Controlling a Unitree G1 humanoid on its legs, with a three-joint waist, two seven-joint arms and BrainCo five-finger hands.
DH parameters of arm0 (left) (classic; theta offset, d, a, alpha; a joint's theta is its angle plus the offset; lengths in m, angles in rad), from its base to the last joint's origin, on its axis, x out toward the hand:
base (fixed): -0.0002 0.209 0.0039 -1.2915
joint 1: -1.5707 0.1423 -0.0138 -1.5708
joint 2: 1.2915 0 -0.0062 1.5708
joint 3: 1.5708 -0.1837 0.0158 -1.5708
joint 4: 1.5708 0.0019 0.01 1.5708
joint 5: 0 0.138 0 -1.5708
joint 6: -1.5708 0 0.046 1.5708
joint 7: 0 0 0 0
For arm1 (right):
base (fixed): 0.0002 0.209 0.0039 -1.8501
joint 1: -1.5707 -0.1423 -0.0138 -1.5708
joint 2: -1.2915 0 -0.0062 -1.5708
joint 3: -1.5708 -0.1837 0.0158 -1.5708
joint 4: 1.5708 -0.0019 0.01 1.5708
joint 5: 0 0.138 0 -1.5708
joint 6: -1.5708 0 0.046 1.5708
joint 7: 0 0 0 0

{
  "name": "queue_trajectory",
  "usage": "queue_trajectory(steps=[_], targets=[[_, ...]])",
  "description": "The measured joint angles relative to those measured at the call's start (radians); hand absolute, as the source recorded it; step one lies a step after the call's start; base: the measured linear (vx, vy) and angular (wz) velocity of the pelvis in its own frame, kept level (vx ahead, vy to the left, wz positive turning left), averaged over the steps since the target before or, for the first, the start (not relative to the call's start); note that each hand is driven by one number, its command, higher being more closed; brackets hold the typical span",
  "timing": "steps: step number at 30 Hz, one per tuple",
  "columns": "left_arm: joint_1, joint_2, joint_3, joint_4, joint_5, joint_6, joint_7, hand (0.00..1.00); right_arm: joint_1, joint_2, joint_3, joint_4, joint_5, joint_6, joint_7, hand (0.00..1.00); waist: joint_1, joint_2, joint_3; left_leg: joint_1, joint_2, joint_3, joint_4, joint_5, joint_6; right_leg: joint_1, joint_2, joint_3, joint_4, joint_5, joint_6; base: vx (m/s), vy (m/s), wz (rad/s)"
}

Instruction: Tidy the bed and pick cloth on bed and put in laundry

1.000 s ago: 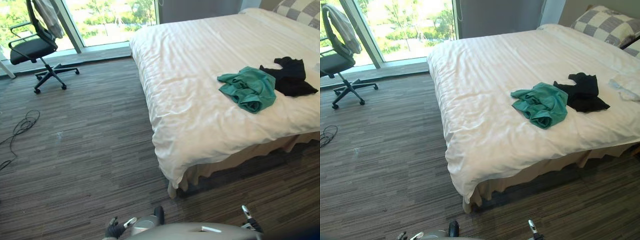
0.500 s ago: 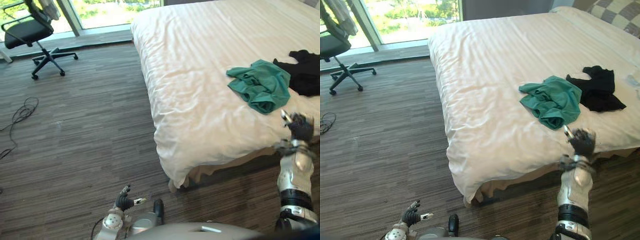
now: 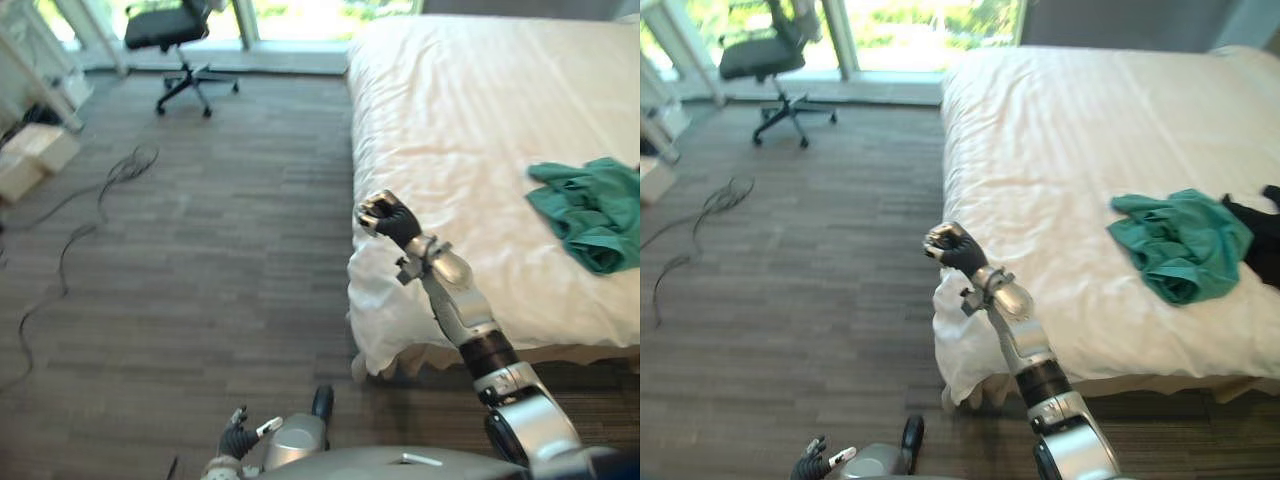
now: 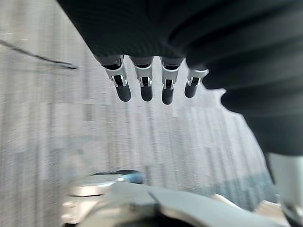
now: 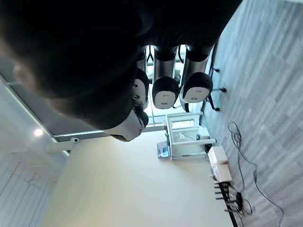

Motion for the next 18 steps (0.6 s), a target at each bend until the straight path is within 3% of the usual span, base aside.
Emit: queue_trajectory(steps=[3, 6, 9, 10, 14, 18], targets=[[-0.057, 0.013, 0.005, -0.02, -0.002, -0.005, -0.003, 0.0, -0.137, 0.016, -0.034, 0.1, 0.006, -0.001, -0.079, 1.0, 0.016, 0.005, 0.108, -0.082, 0.014, 0.018, 0.006, 0.019, 0.0, -0.066, 0.009, -0.033, 0.019, -0.025, -0.029, -0.17, -0.014, 0.48], [-0.096, 0.013, 0.005, -0.06, -0.024, -0.026, -0.013, 0.0, -0.266, 0.006, -0.156, 0.194, 0.008, -0.005, -0.144, 1.0, 0.04, 0.034, 0.201, -0.166, 0.017, 0.017, 0.007, 0.085, 0.001, -0.171, -0.008, -0.046, 0.113, -0.09, -0.022, -0.16, 0.003, 0.24], [-0.116, 0.005, 0.0, -0.055, -0.024, -0.051, -0.041, 0.0, -0.327, -0.049, -0.253, 0.281, 0.008, -0.005, -0.186, 1.0, 0.059, 0.069, 0.223, -0.266, 0.021, 0.018, 0.007, 0.13, -0.006, -0.316, -0.033, -0.048, 0.237, -0.132, -0.03, -0.13, 0.004, 0.2], [-0.131, -0.007, -0.012, -0.053, -0.024, -0.057, -0.047, 0.0, -0.333, -0.092, -0.293, 0.301, 0.011, -0.005, -0.189, 1.0, 0.066, 0.092, 0.235, -0.303, 0.017, 0.018, 0.007, 0.152, -0.006, -0.376, -0.051, -0.047, 0.298, -0.155, -0.03, -0.07, -0.02, 0.13], [-0.176, -0.034, -0.036, -0.037, -0.063, -0.065, -0.049, 0.0, -0.333, -0.164, -0.356, 0.305, 0.018, -0.003, -0.206, 1.0, 0.068, 0.135, 0.257, -0.399, 0.013, 0.025, 0.007, 0.187, -0.009, -0.532, -0.089, -0.022, 0.432, -0.197, -0.041, -0.09, -0.063, -0.02], [-0.249, -0.062, -0.034, -0.018, -0.117, -0.056, -0.051, 0.0, -0.294, -0.142, -0.349, 0.244, 0.019, -0.014, -0.229, 1.0, 0.061, 0.141, 0.259, -0.492, 0.011, 0.054, 0.007, 0.211, -0.013, -0.69, -0.122, 0.015, 0.553, -0.238, -0.052, -0.09, -0.102, -0.07]])
